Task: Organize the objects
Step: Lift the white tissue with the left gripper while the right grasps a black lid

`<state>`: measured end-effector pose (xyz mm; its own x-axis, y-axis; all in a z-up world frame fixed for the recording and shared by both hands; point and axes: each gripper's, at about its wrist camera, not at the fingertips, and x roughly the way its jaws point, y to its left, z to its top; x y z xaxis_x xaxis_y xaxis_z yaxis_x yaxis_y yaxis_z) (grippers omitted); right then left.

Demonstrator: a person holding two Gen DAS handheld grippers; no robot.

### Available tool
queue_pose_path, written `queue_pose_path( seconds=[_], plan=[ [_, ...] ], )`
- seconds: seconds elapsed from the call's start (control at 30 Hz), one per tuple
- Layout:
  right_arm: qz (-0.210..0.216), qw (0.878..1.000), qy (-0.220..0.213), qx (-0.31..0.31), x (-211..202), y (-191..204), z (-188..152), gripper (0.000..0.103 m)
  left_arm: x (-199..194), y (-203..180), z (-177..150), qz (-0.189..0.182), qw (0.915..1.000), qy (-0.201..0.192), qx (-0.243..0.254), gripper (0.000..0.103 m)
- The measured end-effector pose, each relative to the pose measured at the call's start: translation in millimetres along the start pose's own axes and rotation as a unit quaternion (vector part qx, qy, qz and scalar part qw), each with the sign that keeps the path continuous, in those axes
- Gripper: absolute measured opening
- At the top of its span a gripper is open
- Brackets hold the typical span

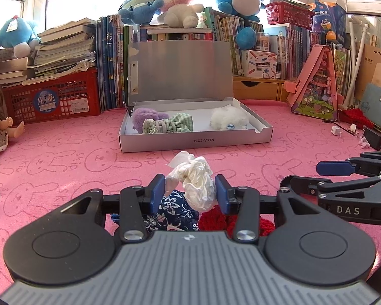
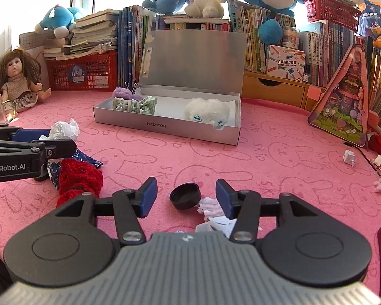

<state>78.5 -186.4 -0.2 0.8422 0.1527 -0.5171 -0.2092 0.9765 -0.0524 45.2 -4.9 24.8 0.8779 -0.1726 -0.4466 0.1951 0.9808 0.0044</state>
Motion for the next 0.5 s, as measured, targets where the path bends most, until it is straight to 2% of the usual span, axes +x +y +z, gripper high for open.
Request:
queue_pose_path(
  seconds=[0.37,0.4,0.47,0.5],
  plan=[
    [-0.001,0.999,0.040,-0.033,30.3,8.9,-3.2,0.066,4.3,0.9,-1.0,-0.003,1.0000,0.004,-0.003,0.049],
    [0.000,0.999,0.040,-0.033,31.2,9.0,-3.0,0.064,4.9,1.0,-1.1,-0.003,1.0000,0.005,-0.003,0.049],
    [0.003,0.999,0.040,-0.035,32.0,9.5,-2.5,0.054,5.6,1.2,-1.0,-0.003,1.0000,0.005,-0.003,0.049],
    [0.003,0.999,0.038,-0.036,31.8,10.1,-2.3,0.045,6.5,1.5,-1.0,-0.003,1.0000,0.005,-0.003,0.049]
  ],
)
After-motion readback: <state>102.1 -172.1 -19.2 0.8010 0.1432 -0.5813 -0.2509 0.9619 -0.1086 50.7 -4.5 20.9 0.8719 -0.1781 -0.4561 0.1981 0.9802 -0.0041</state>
